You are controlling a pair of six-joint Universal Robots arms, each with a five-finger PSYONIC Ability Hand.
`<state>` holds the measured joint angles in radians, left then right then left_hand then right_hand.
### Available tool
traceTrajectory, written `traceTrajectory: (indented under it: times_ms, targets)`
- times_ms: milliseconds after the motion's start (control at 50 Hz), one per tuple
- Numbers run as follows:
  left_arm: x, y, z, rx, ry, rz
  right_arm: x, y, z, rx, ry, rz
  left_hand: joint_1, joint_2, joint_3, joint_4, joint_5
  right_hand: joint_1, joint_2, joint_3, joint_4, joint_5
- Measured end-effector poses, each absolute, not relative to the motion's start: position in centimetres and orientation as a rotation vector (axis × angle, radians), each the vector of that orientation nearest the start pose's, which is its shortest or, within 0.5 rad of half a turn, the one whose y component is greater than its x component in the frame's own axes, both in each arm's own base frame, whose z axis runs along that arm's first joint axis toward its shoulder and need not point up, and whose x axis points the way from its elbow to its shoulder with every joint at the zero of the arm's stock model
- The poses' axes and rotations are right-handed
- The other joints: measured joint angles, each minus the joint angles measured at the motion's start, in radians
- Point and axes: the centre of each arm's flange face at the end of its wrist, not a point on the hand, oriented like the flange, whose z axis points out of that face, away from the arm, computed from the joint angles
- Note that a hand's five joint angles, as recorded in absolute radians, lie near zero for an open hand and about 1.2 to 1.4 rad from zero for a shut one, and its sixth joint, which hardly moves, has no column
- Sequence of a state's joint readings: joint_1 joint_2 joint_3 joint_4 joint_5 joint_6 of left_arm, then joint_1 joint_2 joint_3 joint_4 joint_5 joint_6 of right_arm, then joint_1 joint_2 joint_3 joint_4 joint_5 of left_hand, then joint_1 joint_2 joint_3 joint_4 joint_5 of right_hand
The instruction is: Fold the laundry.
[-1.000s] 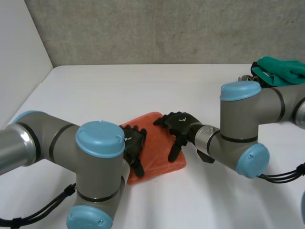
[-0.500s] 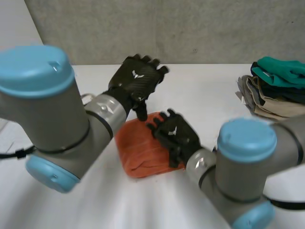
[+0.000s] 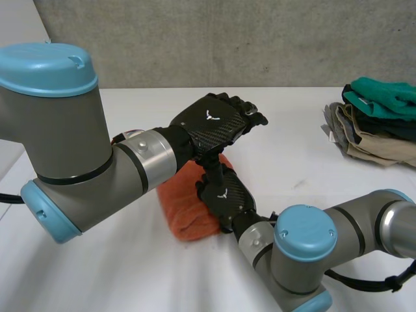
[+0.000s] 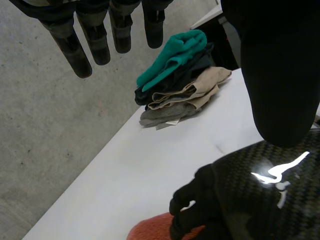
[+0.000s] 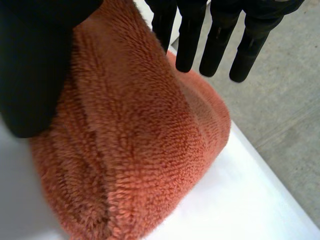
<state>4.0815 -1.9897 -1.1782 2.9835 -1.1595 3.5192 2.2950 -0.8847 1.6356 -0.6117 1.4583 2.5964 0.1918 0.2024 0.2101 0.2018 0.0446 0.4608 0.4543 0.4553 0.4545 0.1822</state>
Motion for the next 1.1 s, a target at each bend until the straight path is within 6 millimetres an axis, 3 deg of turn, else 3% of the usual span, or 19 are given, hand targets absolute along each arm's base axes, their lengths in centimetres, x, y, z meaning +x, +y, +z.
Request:
traceTrajectory:
  times_ms: [100,180,260,420,480,520,540,580,660,720,780,800,840,880,900,980,1020,1080,1100]
  targets:
    - [-35.9,-20.7,27.1,1.775,2.213,-2.239,37.0,-20.4,10.2,-1.397,1.692,-1.949,0.000,0.000,0.000,0.000,0.000,0.198,0.215,0.212,0.211,0.269]
    - [-35.8,-20.9,27.2,1.764,2.211,-2.244,37.8,-21.3,10.6,-1.377,1.662,-1.980,0.000,0.000,0.000,0.000,0.000,0.549,0.674,0.670,0.670,0.707]
    - [-35.4,-21.2,27.6,1.740,2.203,-2.257,38.5,-23.1,12.3,-1.325,1.616,-2.058,0.000,0.000,0.000,0.000,0.000,0.549,0.683,0.698,0.728,0.728]
    - [-34.0,-22.4,30.8,1.575,2.091,-2.385,37.6,-29.8,21.1,-1.067,1.477,-2.359,0.000,0.000,0.000,0.000,0.000,0.549,0.683,0.698,0.739,0.728]
    - [-33.7,-22.6,32.2,1.511,2.032,-2.453,35.9,-33.2,25.2,-0.934,1.416,-2.498,0.000,0.000,0.000,0.000,0.000,0.549,0.683,0.698,0.739,0.730]
    - [-33.6,-22.7,32.7,1.489,2.015,-2.482,34.8,-34.6,26.8,-0.884,1.395,-2.556,0.000,0.000,0.000,0.000,0.000,0.549,0.683,0.698,0.740,0.730]
    - [-33.5,-22.7,33.1,1.470,2.004,-2.509,33.5,-36.2,28.3,-0.834,1.378,-2.618,0.000,0.000,0.000,0.000,0.000,0.549,0.683,0.698,0.741,0.730]
    - [-33.5,-22.6,33.4,1.458,1.999,-2.528,32.6,-37.1,29.2,-0.805,1.368,-2.656,0.000,0.000,0.000,0.000,0.000,0.549,0.683,0.698,0.742,0.730]
    - [-33.5,-22.5,33.7,1.439,2.010,-2.557,26.0,-42.1,33.0,-0.650,1.340,-2.858,0.000,0.000,0.000,0.000,0.000,0.549,0.683,0.698,0.742,0.730]
    - [-33.5,-22.5,33.5,1.442,2.025,-2.552,21.6,-44.7,34.1,-0.572,1.335,-2.943,0.000,0.000,0.000,0.000,0.000,0.549,0.683,0.702,0.742,0.730]
    - [-33.6,-22.4,33.2,1.448,2.039,-2.541,17.9,-46.8,33.9,-0.538,1.348,-2.977,0.000,0.000,0.000,0.000,0.000,0.549,0.683,0.703,0.742,0.730]
    - [-33.6,-22.3,33.0,1.452,2.045,-2.536,15.8,-48.0,33.2,-0.535,1.369,-2.976,0.000,0.000,0.000,0.000,0.000,0.549,0.683,0.703,0.742,0.734]
    - [-33.6,-22.3,32.9,1.456,2.053,-2.528,13.7,-49.2,31.9,-0.549,1.402,-2.958,0.000,0.000,0.000,0.000,0.000,0.549,0.683,0.703,0.742,0.734]
    - [-33.6,-22.3,32.7,1.460,2.060,-2.521,12.0,-50.2,30.3,-0.576,1.444,-2.925,0.000,0.000,0.000,0.000,0.000,0.549,0.683,0.703,0.742,0.734]
    - [-33.6,-22.2,32.4,1.465,2.070,-2.511,10.4,-51.1,28.2,-0.612,1.500,-2.873,0.000,0.000,0.000,0.000,0.000,0.549,0.683,0.703,0.742,0.734]
    - [-33.6,-22.1,31.9,1.475,2.090,-2.491,8.4,-51.9,24.2,-0.671,1.605,-2.764,0.000,0.000,0.000,0.000,0.000,0.549,0.683,0.703,0.742,0.734]
    - [-33.6,-22.0,31.6,1.482,2.104,-2.477,6.7,-52.0,21.0,-0.708,1.695,-2.665,0.000,0.000,0.000,0.000,0.000,0.549,0.683,0.703,0.742,0.734]
    - [-33.6,-21.9,31.1,1.491,2.120,-2.461,5.1,-51.5,18.4,-0.733,1.774,-2.571,0.000,0.000,0.000,0.000,0.000,0.549,0.683,0.708,0.739,0.750]
    - [-33.6,-21.9,31.1,1.491,2.120,-2.461,5.1,-51.5,18.4,-0.733,1.774,-2.571,0.000,0.000,0.000,0.000,0.000,0.549,0.683,0.708,0.739,0.750]
